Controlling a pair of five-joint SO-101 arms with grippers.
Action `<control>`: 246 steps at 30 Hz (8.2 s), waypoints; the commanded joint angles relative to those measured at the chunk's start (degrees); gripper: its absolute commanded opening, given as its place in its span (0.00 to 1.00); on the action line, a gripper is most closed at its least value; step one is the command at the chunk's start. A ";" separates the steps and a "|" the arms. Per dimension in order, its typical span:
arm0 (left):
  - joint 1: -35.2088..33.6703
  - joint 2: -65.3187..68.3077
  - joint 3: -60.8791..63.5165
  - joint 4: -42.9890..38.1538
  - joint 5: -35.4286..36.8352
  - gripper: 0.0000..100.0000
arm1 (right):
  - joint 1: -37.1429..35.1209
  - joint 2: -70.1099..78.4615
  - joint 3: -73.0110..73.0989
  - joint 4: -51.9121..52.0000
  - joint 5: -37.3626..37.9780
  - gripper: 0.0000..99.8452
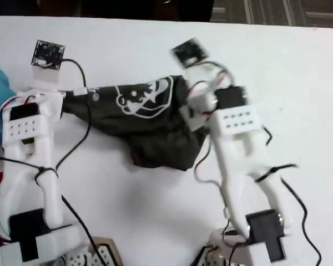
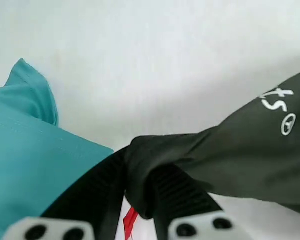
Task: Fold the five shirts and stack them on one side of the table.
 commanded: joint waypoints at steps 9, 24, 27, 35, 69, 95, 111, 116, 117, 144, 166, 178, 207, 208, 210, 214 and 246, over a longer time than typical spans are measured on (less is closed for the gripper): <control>-0.88 0.79 -0.22 -2.64 -0.18 0.02 | -20.97 2.86 15.47 -14.37 -4.92 0.43; -1.93 0.70 -0.22 -2.37 -0.09 0.02 | -23.69 29.14 5.27 -19.65 -13.89 0.42; -2.73 0.70 -0.22 -2.29 -0.09 0.02 | -21.05 31.43 3.25 -19.56 -13.63 0.29; -4.22 0.70 0.22 -2.20 -0.18 0.02 | -12.26 31.52 0.35 -16.48 -13.54 0.03; 4.57 5.10 -12.26 36.22 -0.70 0.28 | 17.10 -15.69 26.81 -19.82 14.15 0.02; 16.53 5.71 10.86 13.01 -11.96 0.28 | 18.77 -15.69 27.60 -26.07 11.96 0.02; 13.45 5.10 -3.21 18.99 -1.85 0.03 | 18.33 -15.69 27.16 -40.48 -2.99 0.02; 13.01 5.36 -8.22 24.44 -0.53 0.06 | 18.33 -15.69 27.52 -40.57 -3.08 0.02; 13.10 5.19 -9.01 26.46 -0.44 0.10 | 18.33 -15.69 27.60 -40.04 -3.08 0.02; 14.51 5.45 -8.75 18.90 1.23 0.24 | 18.33 -15.69 29.71 -37.76 -2.99 0.02; 20.92 5.80 -0.22 15.91 -1.76 0.30 | 18.33 -15.69 29.71 -37.85 -2.99 0.02; 21.10 17.05 -2.86 11.60 -0.97 0.31 | 18.42 -15.69 29.71 -37.85 -2.99 0.02; 19.16 14.24 -15.34 28.48 1.93 0.02 | 18.77 -21.93 29.27 -30.37 -3.43 0.02; 18.11 12.04 -16.31 30.24 2.37 0.03 | 18.86 -23.69 29.36 -28.62 -3.43 0.02; 16.35 7.21 -18.24 34.11 2.29 0.03 | 18.95 -27.65 29.63 -24.92 -3.43 0.02; 15.03 -1.58 -19.74 41.85 1.49 0.03 | 17.36 -33.80 29.71 -15.60 -3.25 0.02; 1.93 -8.53 -34.24 46.59 2.55 0.03 | 6.99 -33.19 6.59 -7.87 2.20 0.02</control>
